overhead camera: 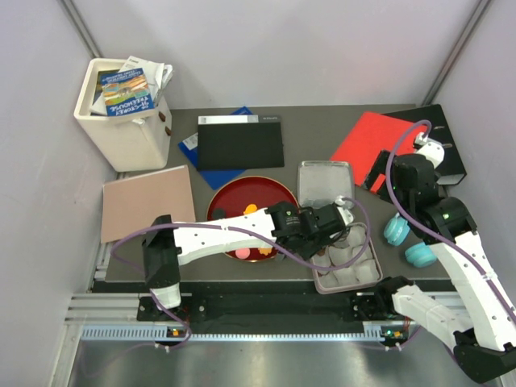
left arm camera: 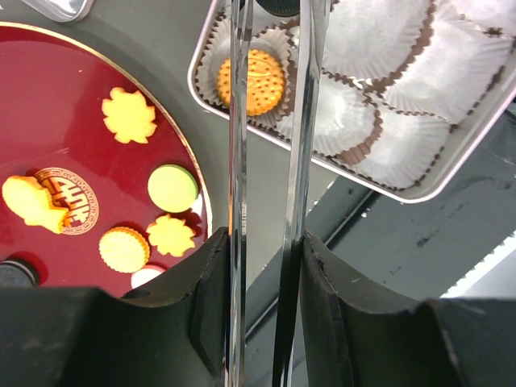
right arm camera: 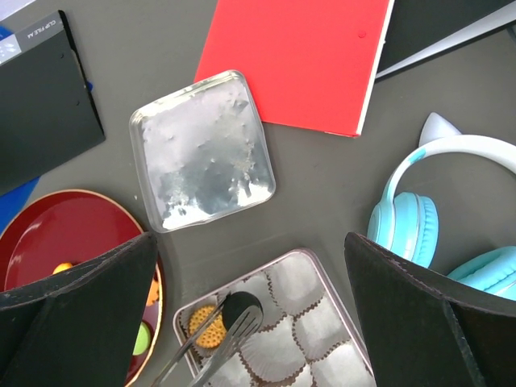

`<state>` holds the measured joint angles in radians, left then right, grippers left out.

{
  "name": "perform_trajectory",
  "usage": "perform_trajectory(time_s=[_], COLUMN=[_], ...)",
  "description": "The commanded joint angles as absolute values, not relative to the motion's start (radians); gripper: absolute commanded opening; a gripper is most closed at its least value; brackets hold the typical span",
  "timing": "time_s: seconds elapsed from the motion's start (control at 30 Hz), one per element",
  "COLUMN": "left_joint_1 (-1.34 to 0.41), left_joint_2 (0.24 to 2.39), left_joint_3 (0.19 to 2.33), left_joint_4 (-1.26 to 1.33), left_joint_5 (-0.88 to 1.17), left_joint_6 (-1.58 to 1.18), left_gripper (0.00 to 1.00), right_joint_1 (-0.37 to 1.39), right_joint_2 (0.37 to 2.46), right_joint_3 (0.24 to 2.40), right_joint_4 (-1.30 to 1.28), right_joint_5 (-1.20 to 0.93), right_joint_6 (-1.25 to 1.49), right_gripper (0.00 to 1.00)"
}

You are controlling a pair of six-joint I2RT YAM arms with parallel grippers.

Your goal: Pack the cookies

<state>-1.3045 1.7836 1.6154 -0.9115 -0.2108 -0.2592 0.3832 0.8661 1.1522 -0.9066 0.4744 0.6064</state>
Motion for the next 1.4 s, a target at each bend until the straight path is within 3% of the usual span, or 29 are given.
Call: perform_trajectory(time_s=[0.0, 0.2, 0.4, 0.63, 1.07, 1.37], left_joint_1=[-1.307, -1.302, -1.301, -1.301, -1.249, -1.253], left_joint_2=[1.784, 1.801, 1.799, 1.79, 1.521, 1.453], left_joint_3=[1.634, 1.654, 1.657, 1.657, 1.471, 1.404], left_joint_4=[-0.856, -0.861, -0.862, -0.861, -0.95, -0.914], left_joint_5=[-0.264, -0.295, -0.302, -0.31, -0.522, -0.293], left_joint_6=[-0.242, -0.232, -0.227, -0.233, -0.454, -0.39], left_gripper=[0.29, 0.37, 0.54, 0.59, 0.56, 0.25], right_joint_1=[0.376, 0.376, 0.376, 0.374, 0.388, 0.402], right_joint_2=[0.862, 0.867, 0.87, 0.876, 0.894, 0.913], right_joint_3=[1.186, 1.181, 1.174, 1.173, 1.172, 1.16], right_joint_4=[-0.891, -0.885, -0.879, -0.873, -0.854, -0.838], right_joint_5=[0.463, 0.457, 0.454, 0.449, 0.428, 0.414], right_joint_6=[0.611, 0.607, 0.604, 0.604, 0.609, 0.611], right_gripper=[0.99, 0.99, 0.99, 0.99, 0.99, 0.99])
